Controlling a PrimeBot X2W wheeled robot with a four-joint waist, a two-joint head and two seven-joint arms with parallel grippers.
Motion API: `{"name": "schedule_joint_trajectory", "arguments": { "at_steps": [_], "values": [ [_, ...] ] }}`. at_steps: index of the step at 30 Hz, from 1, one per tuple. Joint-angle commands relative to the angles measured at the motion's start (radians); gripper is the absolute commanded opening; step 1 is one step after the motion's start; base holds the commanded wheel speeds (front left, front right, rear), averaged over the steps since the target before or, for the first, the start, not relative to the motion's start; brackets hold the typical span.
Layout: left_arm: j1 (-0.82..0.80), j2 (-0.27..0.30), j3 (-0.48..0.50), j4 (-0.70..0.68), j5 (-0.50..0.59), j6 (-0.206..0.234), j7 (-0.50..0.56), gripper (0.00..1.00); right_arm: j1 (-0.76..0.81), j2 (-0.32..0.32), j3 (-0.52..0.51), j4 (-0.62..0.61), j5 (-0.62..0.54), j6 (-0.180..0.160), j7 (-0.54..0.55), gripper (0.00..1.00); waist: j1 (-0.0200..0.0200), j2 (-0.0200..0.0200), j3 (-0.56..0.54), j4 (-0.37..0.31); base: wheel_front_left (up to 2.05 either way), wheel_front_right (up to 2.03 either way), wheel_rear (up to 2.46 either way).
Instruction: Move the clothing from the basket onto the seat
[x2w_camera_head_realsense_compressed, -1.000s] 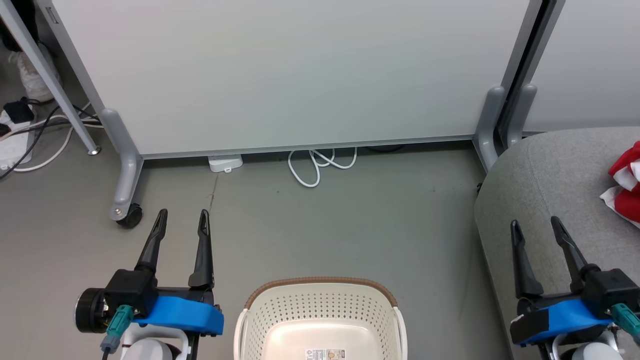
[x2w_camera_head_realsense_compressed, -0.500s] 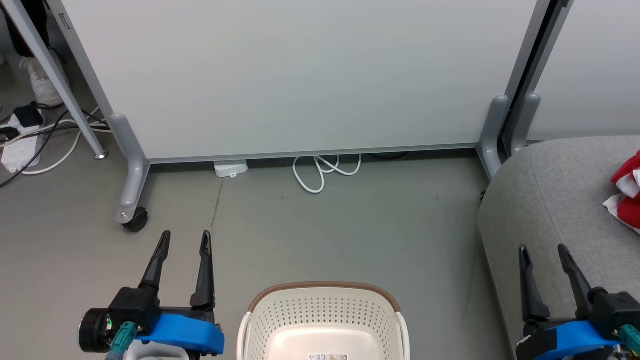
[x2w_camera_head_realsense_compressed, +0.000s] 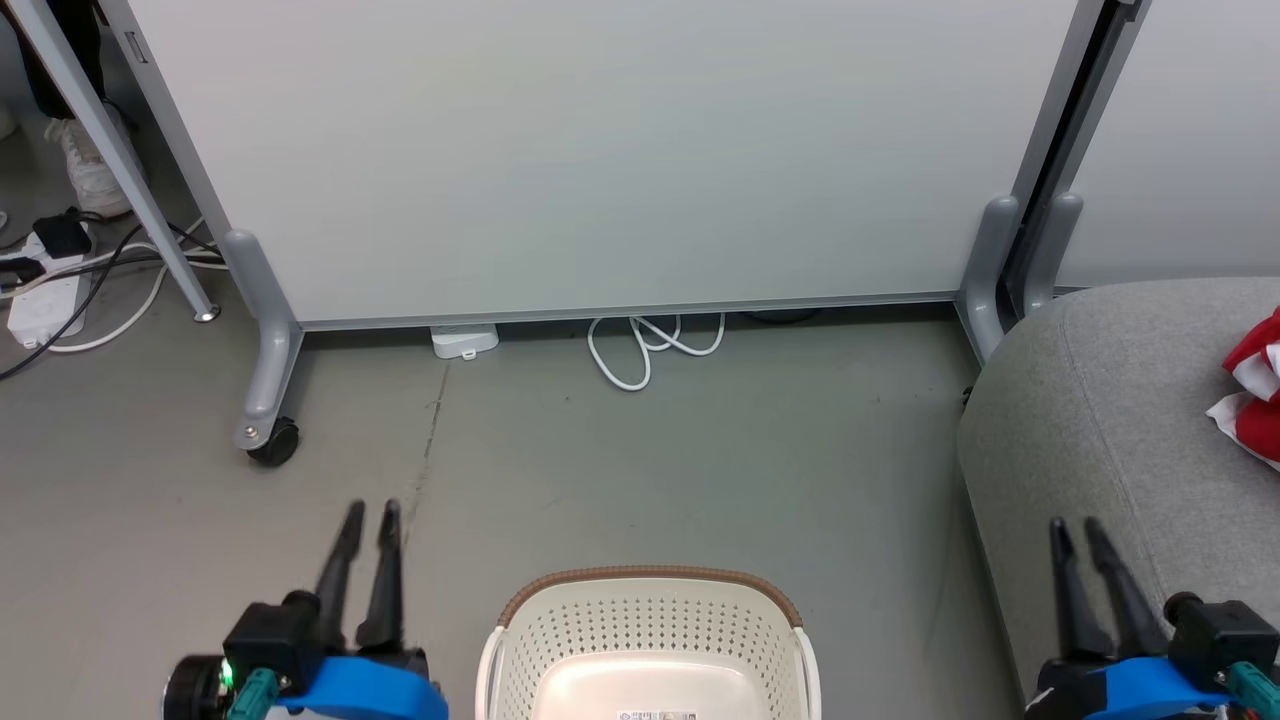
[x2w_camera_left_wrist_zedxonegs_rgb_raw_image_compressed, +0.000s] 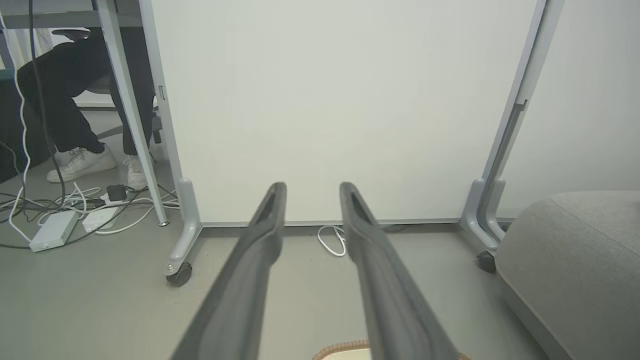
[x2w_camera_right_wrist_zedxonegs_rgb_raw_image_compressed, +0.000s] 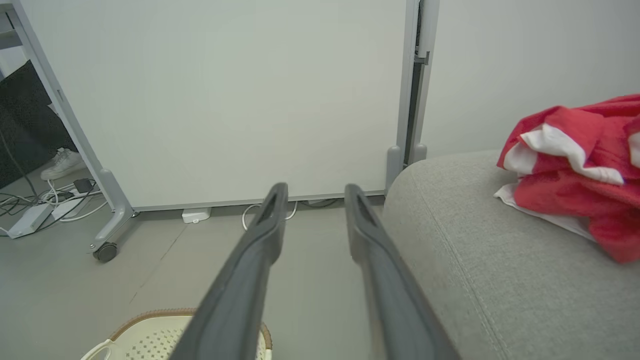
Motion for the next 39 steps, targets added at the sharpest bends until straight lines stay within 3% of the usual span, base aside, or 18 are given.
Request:
{"name": "schedule_joint_trajectory", "arguments": {
  "at_steps": [1,39],
  "values": [
    [0.007,0.000,0.000,0.008,-0.003,0.000,0.002,0.00,0.000,0.002,-0.001,0.009,0.002,0.000,0.002,0.00,0.0000,-0.0001,0.000,0.000,0.00,0.00,0.00],
    [-0.019,-0.001,0.072,-0.003,-0.624,-0.003,0.161,0.00,-0.044,0.002,0.010,0.003,0.638,0.000,0.160,0.00,0.0000,-0.0001,0.007,-0.031,0.00,0.00,0.00]
  ]
}}
